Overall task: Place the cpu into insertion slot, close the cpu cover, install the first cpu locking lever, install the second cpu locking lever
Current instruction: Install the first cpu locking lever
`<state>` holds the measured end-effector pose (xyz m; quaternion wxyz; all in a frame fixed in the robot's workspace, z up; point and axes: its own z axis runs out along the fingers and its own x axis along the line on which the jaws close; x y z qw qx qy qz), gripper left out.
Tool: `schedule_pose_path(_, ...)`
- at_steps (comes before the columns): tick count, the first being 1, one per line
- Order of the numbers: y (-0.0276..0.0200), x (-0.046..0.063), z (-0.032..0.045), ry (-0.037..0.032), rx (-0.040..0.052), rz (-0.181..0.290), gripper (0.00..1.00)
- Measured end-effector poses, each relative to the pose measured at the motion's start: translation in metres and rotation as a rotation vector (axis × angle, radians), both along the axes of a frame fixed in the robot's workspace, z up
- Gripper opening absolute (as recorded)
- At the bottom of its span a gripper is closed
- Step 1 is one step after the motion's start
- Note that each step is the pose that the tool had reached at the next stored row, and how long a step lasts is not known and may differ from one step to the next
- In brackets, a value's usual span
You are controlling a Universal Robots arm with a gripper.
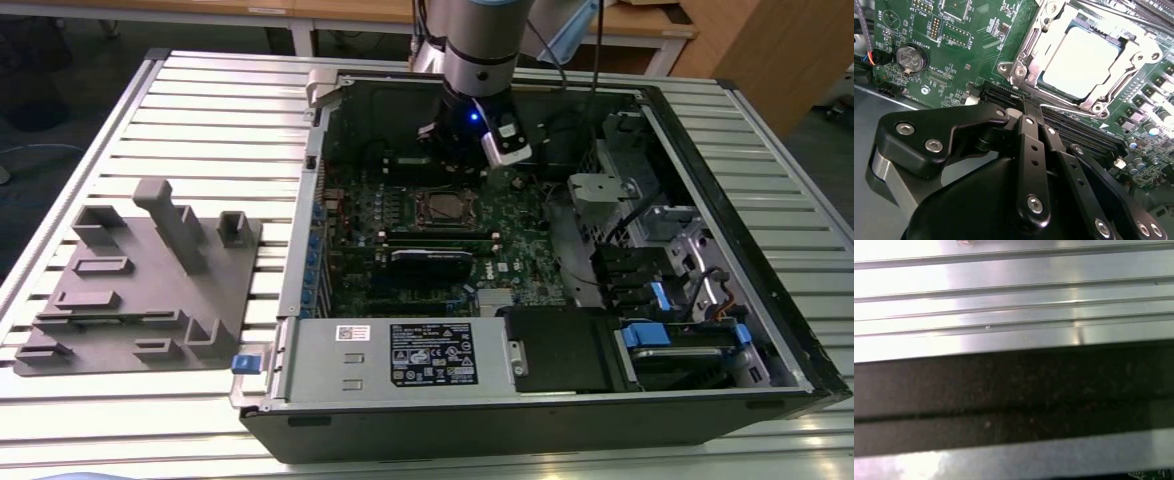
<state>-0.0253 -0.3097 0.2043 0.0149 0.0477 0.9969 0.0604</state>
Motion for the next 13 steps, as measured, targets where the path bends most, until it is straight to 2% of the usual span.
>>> schedule_pose_path(13, 0.0003, -0.0008, 0.0001, 0.0002, -0.0003, -0.047, 0.11)
